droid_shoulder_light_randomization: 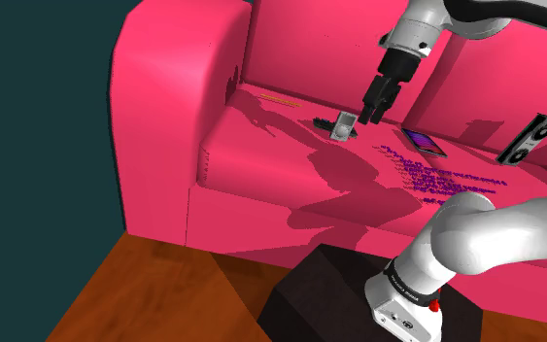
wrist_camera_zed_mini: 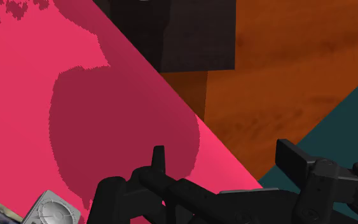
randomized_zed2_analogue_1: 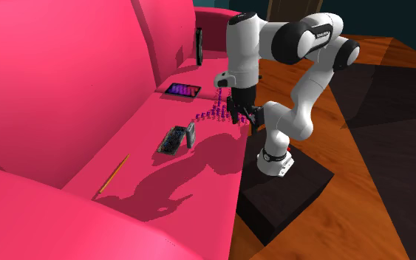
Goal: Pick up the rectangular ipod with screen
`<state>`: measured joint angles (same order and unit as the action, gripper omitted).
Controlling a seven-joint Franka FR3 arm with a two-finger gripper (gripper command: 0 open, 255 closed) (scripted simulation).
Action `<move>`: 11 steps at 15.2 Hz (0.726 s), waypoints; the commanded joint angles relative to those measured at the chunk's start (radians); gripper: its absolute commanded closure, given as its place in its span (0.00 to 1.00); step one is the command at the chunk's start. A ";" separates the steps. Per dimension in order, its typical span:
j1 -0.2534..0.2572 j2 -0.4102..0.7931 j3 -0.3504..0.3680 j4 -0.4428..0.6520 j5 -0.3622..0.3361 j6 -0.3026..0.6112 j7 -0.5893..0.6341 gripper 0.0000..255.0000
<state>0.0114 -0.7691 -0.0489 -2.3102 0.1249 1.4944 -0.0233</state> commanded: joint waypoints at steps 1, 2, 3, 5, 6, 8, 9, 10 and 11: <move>0.000 0.000 0.000 0.000 0.000 0.000 0.000 0.00; -0.011 0.022 -0.005 0.004 -0.014 0.020 0.003 0.00; -0.022 0.045 -0.011 0.009 -0.027 0.040 0.006 0.00; -0.045 0.091 -0.022 0.022 -0.053 0.079 0.012 0.00; -0.056 0.115 -0.028 0.029 -0.065 0.098 0.016 0.00; -0.077 0.162 -0.040 0.046 -0.090 0.134 0.025 0.00; -0.088 0.185 -0.047 0.056 -0.102 0.151 0.030 0.00; -0.099 0.209 -0.053 0.066 -0.114 0.168 0.035 0.00; -0.109 0.233 -0.059 0.077 -0.125 0.184 0.040 0.00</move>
<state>-0.0859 -0.5711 -0.0984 -2.2528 0.0134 1.6592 0.0150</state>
